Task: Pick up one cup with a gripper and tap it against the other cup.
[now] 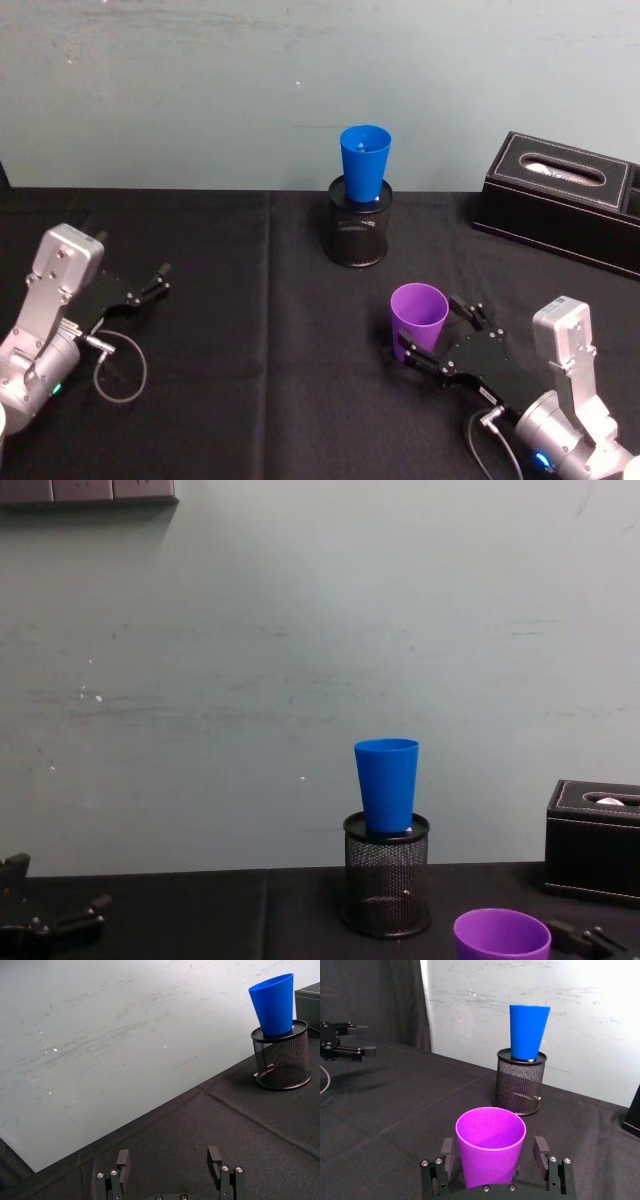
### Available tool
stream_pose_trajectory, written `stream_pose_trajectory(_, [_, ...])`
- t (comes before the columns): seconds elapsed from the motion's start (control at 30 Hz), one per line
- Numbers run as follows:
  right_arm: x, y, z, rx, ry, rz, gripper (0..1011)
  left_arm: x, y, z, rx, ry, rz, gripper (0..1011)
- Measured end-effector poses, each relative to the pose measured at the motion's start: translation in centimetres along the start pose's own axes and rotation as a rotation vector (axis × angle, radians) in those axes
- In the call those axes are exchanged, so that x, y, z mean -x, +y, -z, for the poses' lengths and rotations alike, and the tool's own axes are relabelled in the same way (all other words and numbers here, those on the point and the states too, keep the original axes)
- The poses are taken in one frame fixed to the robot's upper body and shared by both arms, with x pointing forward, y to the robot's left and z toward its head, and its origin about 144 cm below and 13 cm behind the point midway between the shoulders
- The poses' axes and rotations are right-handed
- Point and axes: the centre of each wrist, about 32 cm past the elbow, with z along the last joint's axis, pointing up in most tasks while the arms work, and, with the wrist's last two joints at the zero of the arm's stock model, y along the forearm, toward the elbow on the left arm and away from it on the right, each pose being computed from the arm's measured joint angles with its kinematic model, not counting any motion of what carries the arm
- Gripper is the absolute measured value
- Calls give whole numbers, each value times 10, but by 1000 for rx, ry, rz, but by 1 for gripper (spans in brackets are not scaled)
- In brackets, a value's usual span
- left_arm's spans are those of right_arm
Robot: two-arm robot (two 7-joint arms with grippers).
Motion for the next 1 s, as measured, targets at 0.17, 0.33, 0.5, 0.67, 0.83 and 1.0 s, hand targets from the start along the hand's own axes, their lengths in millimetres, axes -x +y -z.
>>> stream_pose_trajectory(0.17, [-3, 4, 0, -9, 3, -11, 1003, 0, 0, 0, 0, 0, 0, 1011])
stream_pose_trajectory(0.33, [-5, 9, 1, -16, 8, -16, 1003, 0, 0, 0, 0, 0, 0, 1011])
stream_pose_trajectory(0.5, [-7, 12, 2, -23, 18, -16, 1003, 0, 0, 0, 0, 0, 0, 1011])
stream_pose_trajectory(0.67, [-8, 15, 4, -25, 30, -20, 1003, 0, 0, 0, 0, 0, 0, 1011])
stream_pose_trajectory(0.83, [-9, 17, 5, -26, 38, -28, 1003, 0, 0, 0, 0, 0, 0, 1012])
stream_pose_trajectory(1.0, [-10, 20, 5, -29, 43, -38, 1003, 0, 0, 0, 0, 0, 0, 1012])
